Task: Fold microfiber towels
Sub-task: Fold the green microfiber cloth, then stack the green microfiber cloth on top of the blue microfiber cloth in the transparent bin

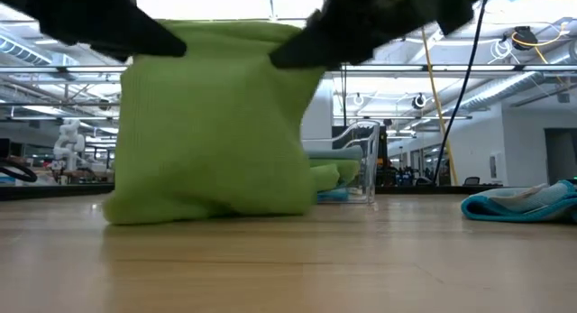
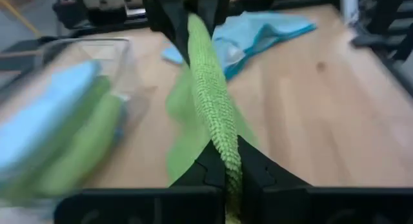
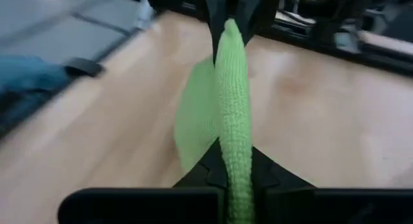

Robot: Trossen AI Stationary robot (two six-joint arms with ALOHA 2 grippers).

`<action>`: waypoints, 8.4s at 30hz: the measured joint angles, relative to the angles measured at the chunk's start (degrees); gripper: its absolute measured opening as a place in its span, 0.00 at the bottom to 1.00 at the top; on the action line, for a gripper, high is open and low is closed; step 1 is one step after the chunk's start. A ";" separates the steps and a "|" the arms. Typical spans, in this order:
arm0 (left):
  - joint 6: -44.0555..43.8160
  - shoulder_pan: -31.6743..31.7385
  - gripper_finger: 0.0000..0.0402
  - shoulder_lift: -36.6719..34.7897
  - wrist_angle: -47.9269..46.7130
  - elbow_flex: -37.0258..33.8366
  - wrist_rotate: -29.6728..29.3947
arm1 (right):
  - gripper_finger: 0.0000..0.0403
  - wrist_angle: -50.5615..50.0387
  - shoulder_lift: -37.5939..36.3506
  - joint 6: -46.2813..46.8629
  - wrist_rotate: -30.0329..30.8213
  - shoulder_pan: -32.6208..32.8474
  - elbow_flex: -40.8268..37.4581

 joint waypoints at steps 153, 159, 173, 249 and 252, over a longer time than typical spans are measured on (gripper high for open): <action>-18.95 5.56 0.45 22.74 -17.67 13.97 10.84 | 0.65 -11.27 25.42 -0.54 31.20 16.91 17.64; -16.96 4.70 0.46 22.72 -10.68 10.99 10.18 | 0.66 -11.21 25.44 -7.19 32.30 16.23 17.62; -16.69 4.76 0.46 22.92 -8.55 10.85 10.80 | 0.52 -12.43 25.33 -18.83 25.08 12.29 17.53; -22.17 -5.16 0.46 9.21 -18.86 10.97 -10.88 | 0.03 -13.93 5.77 -30.16 43.05 -13.74 15.26; -22.18 -5.16 0.46 9.21 -18.37 10.97 -10.87 | 0.03 -12.88 5.77 -31.68 42.91 -14.75 15.31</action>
